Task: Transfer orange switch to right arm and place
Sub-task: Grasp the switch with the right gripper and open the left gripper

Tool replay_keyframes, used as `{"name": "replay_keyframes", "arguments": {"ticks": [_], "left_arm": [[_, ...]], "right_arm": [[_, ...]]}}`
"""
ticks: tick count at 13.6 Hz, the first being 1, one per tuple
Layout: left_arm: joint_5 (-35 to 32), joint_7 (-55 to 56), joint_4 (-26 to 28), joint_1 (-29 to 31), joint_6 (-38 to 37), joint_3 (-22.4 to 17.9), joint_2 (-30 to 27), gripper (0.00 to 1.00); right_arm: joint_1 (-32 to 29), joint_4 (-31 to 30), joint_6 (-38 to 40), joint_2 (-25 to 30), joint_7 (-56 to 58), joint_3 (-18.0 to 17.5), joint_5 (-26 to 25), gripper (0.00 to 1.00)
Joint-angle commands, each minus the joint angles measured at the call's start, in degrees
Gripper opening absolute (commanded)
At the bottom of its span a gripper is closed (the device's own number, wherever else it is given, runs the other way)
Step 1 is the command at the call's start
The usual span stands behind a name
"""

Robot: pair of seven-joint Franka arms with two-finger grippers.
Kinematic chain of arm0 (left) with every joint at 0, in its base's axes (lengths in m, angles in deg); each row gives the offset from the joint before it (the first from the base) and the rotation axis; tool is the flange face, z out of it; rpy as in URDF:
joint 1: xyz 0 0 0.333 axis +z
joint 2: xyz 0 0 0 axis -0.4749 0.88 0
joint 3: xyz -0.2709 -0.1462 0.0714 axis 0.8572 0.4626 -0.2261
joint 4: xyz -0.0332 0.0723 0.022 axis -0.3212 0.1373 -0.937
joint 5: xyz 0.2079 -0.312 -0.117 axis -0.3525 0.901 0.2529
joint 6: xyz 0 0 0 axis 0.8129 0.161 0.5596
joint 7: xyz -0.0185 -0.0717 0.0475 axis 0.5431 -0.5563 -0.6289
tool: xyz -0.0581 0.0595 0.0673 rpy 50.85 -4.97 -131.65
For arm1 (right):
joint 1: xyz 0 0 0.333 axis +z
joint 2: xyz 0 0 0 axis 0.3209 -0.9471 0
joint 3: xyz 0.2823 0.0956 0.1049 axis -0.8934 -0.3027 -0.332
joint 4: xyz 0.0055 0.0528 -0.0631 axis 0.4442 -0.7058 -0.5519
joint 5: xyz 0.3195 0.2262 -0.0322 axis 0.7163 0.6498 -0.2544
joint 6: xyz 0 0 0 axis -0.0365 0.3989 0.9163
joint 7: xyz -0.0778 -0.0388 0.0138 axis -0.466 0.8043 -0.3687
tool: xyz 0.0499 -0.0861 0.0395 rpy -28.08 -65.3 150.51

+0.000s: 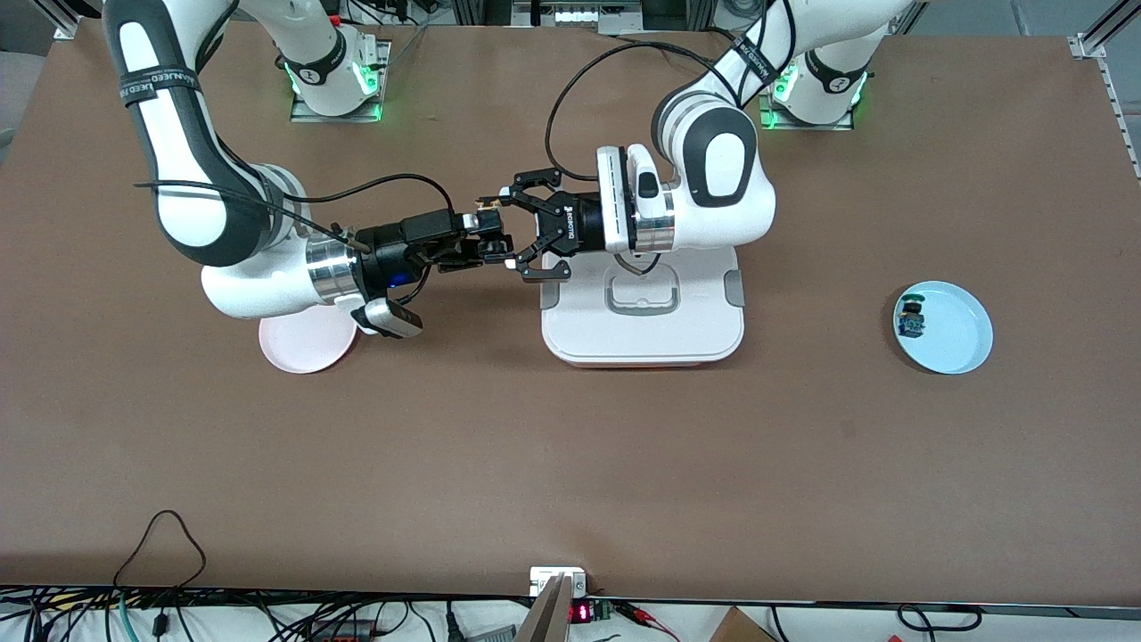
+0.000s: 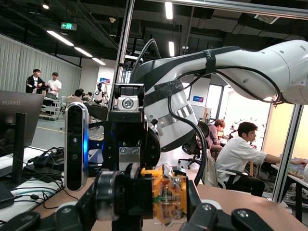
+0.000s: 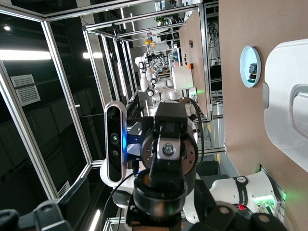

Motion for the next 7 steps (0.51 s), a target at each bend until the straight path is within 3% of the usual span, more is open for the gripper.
{"name": "replay_keyframes", "arguments": {"ticks": [1, 7], "left_arm": [[2.6, -2.4, -0.3, -0.5, 0.6, -0.4, -0.1, 0.07], [2.6, -2.3, -0.2, -0.5, 0.6, -0.3, -0.1, 0.07]], "right_arm": [[-1.2, -0.3, 1.9, 0.1, 0.6, 0.0, 0.8, 0.96], [-1.7, -2.2, 2.1, 1.2, 0.8, 0.0, -1.5, 0.96]]}}
